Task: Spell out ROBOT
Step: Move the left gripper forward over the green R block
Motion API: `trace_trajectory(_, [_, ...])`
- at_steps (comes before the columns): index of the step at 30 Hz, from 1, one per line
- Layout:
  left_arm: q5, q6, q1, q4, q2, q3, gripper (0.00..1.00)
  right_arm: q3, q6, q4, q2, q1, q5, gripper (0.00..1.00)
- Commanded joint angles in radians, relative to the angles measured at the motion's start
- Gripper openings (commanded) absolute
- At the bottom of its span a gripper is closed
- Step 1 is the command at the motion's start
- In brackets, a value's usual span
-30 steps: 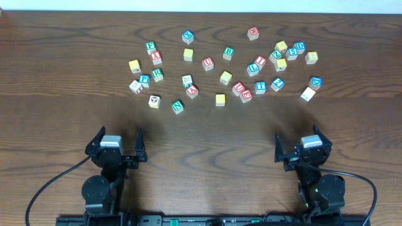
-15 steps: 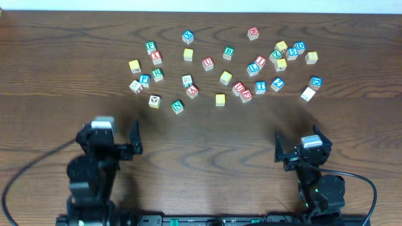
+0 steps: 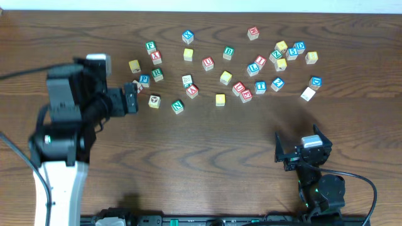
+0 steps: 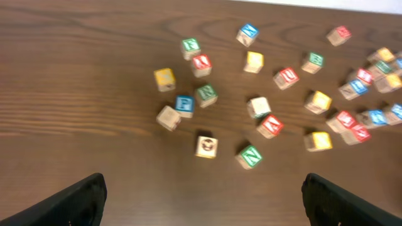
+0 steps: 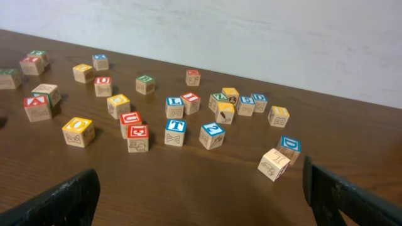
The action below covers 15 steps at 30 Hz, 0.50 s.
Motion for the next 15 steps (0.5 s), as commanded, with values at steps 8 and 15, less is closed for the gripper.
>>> trace_trajectory(8, [0.071,-0.016,0.005,-0.049,0.092,0.075,0.98,-0.002,-0.011,-0.004,0.000,-0.006,0.002,0.99])
trace_trajectory(15, [0.071,-0.101,0.005,-0.044,0.101,0.075,0.98,-0.002,-0.011,-0.004,0.000,-0.006,0.002,0.99])
